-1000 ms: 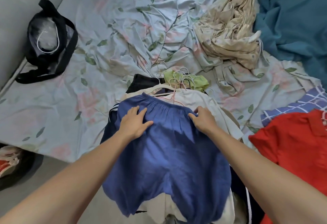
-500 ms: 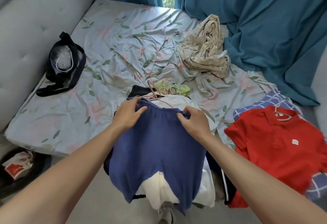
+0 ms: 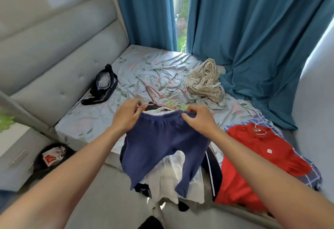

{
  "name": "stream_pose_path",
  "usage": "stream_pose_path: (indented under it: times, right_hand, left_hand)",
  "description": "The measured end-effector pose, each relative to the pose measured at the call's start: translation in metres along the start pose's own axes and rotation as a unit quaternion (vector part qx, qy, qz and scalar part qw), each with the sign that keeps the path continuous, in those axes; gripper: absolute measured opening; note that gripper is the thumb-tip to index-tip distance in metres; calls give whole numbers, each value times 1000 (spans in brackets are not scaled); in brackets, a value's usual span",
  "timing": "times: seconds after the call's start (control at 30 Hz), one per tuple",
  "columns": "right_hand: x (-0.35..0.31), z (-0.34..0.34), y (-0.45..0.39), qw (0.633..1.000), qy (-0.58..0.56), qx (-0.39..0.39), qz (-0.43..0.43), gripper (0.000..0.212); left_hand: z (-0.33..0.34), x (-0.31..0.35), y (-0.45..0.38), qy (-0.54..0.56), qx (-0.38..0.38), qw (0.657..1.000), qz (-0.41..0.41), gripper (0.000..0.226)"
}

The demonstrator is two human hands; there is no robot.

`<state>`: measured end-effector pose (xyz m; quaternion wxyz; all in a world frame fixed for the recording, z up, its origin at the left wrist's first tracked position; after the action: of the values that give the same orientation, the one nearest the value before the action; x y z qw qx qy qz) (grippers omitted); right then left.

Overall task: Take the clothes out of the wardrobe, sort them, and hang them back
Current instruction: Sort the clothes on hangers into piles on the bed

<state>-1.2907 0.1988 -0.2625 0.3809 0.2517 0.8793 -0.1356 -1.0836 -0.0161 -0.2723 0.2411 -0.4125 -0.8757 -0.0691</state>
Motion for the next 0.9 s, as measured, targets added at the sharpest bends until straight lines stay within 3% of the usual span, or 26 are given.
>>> stream_pose_path:
  times: [0.1,0.3,0.4,0.6,0.7,0.83,0.9]
  right_hand:
    - [-38,-7,9,998,5,-25,-51,37]
    - [-97,31,8,984,120,-90,-99,48]
    - [-124,62,0,978,141,-104,-115,40]
    - [-196,141,-36,970,132,-113,-169,20]
    - [-239,199,-56,967,103,-105,-210,31]
    - [-279,279,-89,975,71,-110,-177,15]
    - [-292,311,-105,980,50,-116,-153,28]
  left_hand:
    - [-31,-6,31,13,-4,999,-34,39]
    - [-89,-30,75,44,49,995,-70,42]
    - [-122,-56,89,21,79,993,-80,44]
    - [-176,-149,112,-21,107,985,-136,41]
    - [-196,-198,108,-15,102,985,-136,33]
    - [-212,-273,96,-3,87,985,-149,40]
    - [-222,-308,94,7,87,984,-155,46]
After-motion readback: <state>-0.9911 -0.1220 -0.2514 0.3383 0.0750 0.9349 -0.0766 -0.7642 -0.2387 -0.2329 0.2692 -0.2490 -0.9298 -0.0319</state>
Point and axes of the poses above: each hand's wrist, its own y-axis away from the middle knuckle, its own z-axis out of the palm, x = y × z, the point moved 6 cm from there along -y, towards the middle knuckle, and after that the axes turned 4 degrees about -x, right-handed, at the moved point
